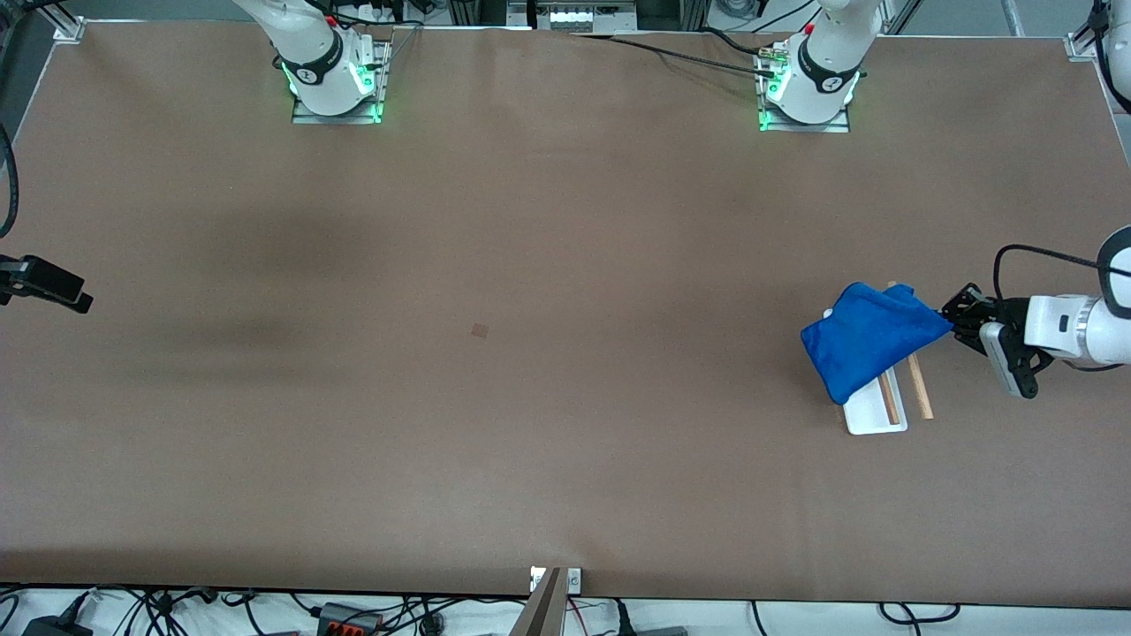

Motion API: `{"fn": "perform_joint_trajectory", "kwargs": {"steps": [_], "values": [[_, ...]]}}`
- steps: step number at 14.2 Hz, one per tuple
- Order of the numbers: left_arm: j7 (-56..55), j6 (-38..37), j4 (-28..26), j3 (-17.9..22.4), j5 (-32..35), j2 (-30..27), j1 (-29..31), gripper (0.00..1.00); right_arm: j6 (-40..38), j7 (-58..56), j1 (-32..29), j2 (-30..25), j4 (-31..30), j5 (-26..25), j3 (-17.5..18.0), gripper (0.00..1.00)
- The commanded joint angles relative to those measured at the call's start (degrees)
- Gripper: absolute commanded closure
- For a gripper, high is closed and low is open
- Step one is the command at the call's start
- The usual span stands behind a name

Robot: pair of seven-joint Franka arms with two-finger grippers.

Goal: Pass towel and hang on rack

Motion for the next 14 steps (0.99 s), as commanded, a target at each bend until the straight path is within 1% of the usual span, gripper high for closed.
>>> {"fn": "perform_joint_trajectory", "kwargs": {"steps": [1,3,4,5,6,8,9,12,13,14], "values": [[1.45,-1.07,2.85,-0.61,1.41,2.80,1.55,0.99,-0.94,-0.78,3.20,-2.31,-2.17,-0.04,-3.02,0.00],[3.64,-1.07,3.90,-0.52,1.50,3.77,1.73,0.99,-1.55,-0.87,3.13,-2.75,-2.78,-0.04,-3.03,0.00],[4.26,-1.07,4.60,-0.17,1.58,4.03,1.73,1.00,-1.38,-0.87,3.13,-3.62,-4.09,-0.13,-3.03,0.00],[5.14,-1.07,4.79,0.79,1.50,4.12,1.73,1.00,-0.33,-0.95,3.13,-5.63,-7.32,-0.57,-3.03,0.00],[5.84,-1.07,4.87,0.97,1.50,4.73,1.82,1.00,2.46,-0.87,3.22,-8.09,-11.88,-0.75,-3.03,0.00],[7.86,0.93,4.88,1.76,1.58,5.44,1.82,1.00,9.41,-0.87,3.22,-13.80,-22.34,-0.84,-2.94,0.00],[9.18,2.17,4.79,1.77,1.58,5.88,1.82,1.00,11.44,-0.87,3.22,-15.30,-25.08,-0.84,-2.94,0.00],[9.45,2.44,4.79,1.77,1.58,6.76,1.91,0.99,10.85,-0.96,3.30,-14.97,-24.06,-0.84,-2.59,0.00],[9.45,2.44,4.79,1.77,1.50,6.76,1.91,0.91,11.10,-0.87,3.22,-14.79,-24.06,-0.49,-2.59,0.00],[9.37,2.44,4.79,1.77,1.58,6.85,1.82,0.69,11.10,-0.87,2.87,-13.23,-22.32,-0.14,-2.68,0.00]]}}
